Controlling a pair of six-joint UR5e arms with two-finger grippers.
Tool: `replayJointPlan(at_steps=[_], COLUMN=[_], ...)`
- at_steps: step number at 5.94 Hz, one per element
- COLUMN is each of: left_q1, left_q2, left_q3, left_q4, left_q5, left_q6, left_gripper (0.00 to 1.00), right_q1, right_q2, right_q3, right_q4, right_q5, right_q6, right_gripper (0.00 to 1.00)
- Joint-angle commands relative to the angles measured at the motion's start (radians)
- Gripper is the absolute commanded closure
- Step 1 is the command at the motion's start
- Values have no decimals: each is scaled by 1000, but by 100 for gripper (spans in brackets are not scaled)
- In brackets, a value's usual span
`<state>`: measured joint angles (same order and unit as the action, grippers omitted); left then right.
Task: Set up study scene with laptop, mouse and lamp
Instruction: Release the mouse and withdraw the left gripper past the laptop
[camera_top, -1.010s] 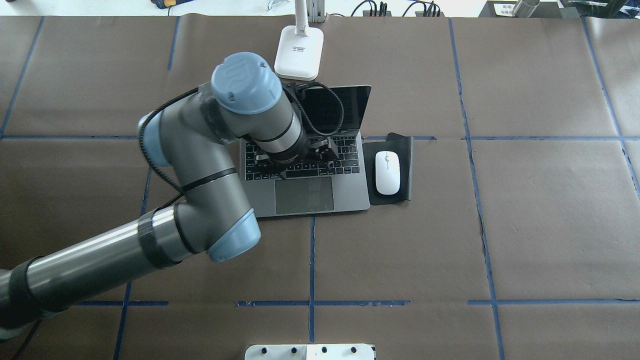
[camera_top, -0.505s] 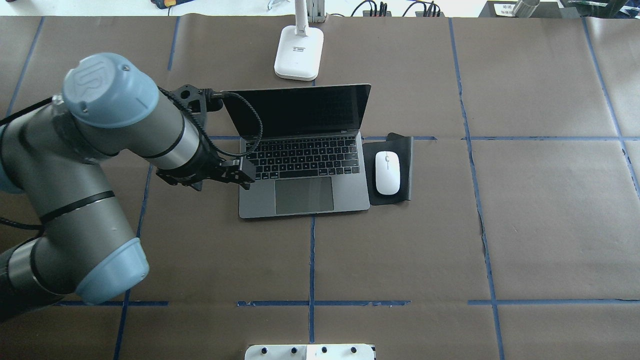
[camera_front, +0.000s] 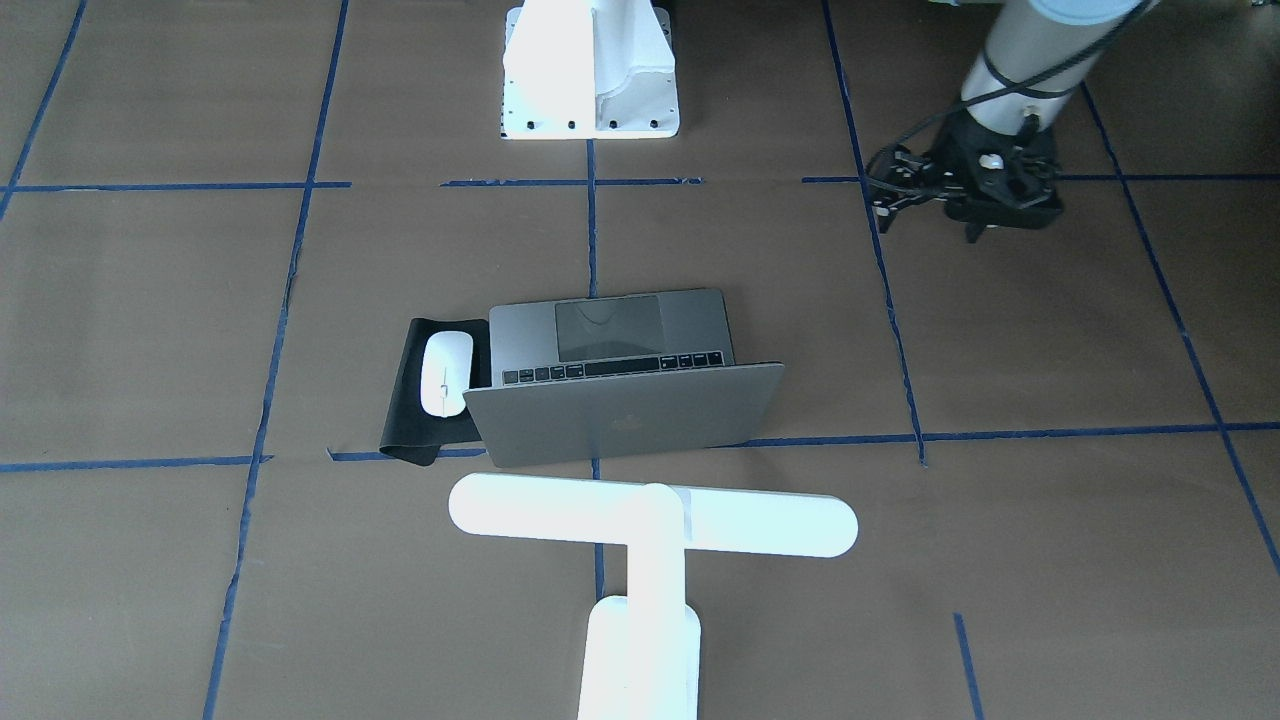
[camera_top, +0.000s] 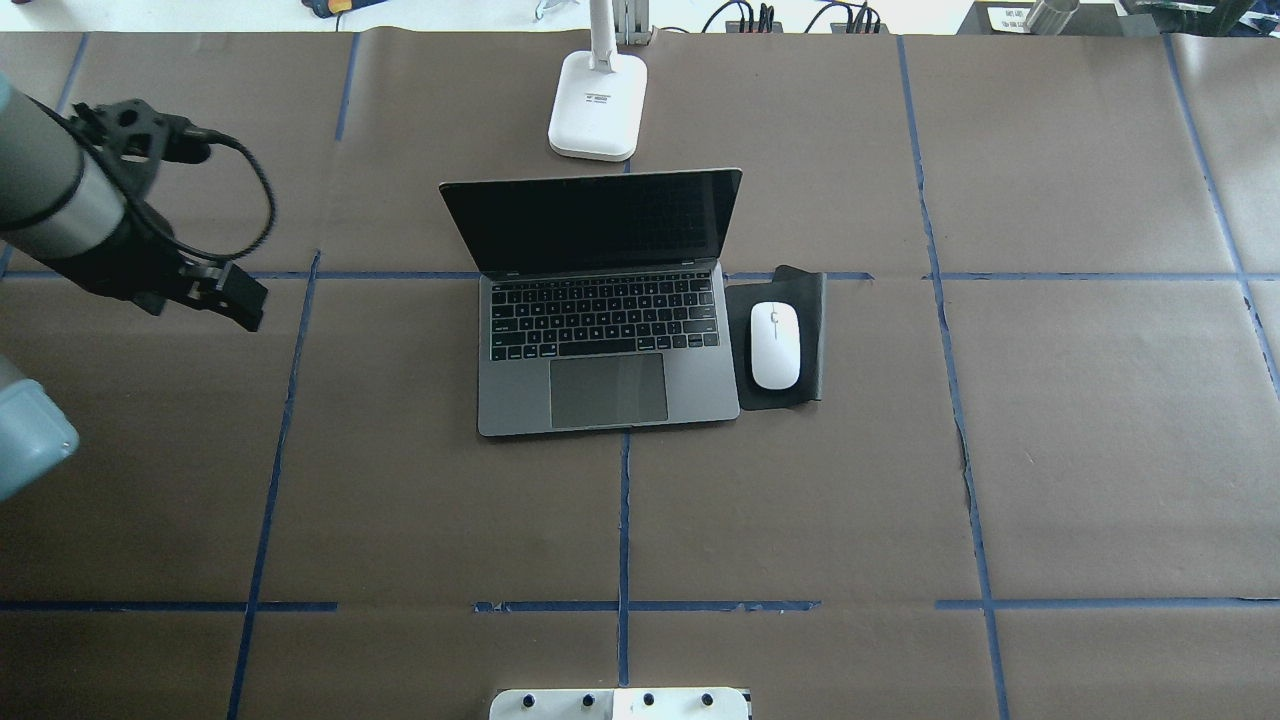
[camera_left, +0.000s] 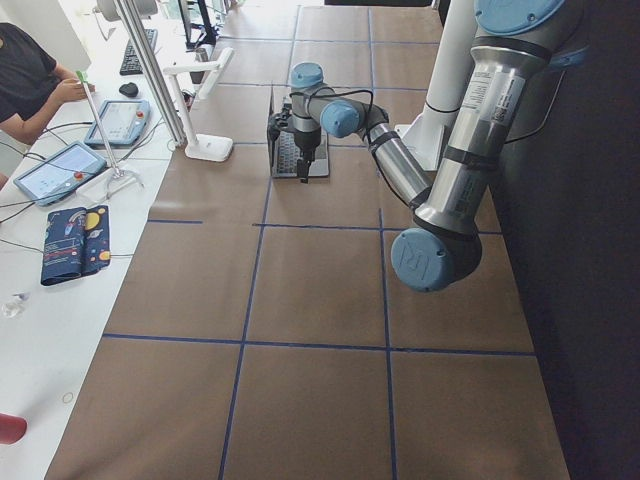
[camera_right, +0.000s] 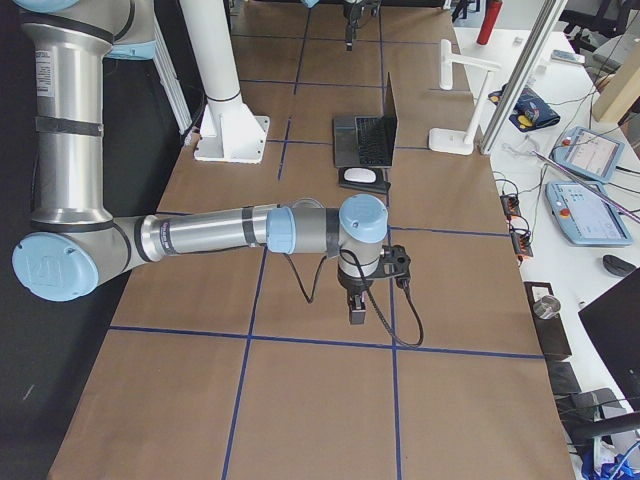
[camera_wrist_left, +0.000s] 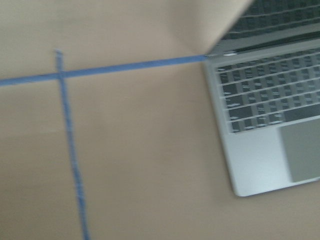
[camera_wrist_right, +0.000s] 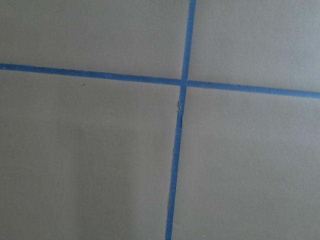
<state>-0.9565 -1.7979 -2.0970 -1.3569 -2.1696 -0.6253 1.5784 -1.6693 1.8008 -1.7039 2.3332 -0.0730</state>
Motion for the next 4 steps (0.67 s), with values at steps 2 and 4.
replayJointPlan(at_steps=[2,4], left_q1=[-324,-459], left_q2=[193,291], left_q3=[101,165], left_q4=[4,-10], left_q5=[-163,-170], left_q6=[420,582], left_gripper=[0,0], right_q1=[61,61], right_q2=[-136,-130], right_q3=[-11,-8], right_q4=[114,122], right_q5=[20,20], right_q6=[5,7], right_gripper=[0,0])
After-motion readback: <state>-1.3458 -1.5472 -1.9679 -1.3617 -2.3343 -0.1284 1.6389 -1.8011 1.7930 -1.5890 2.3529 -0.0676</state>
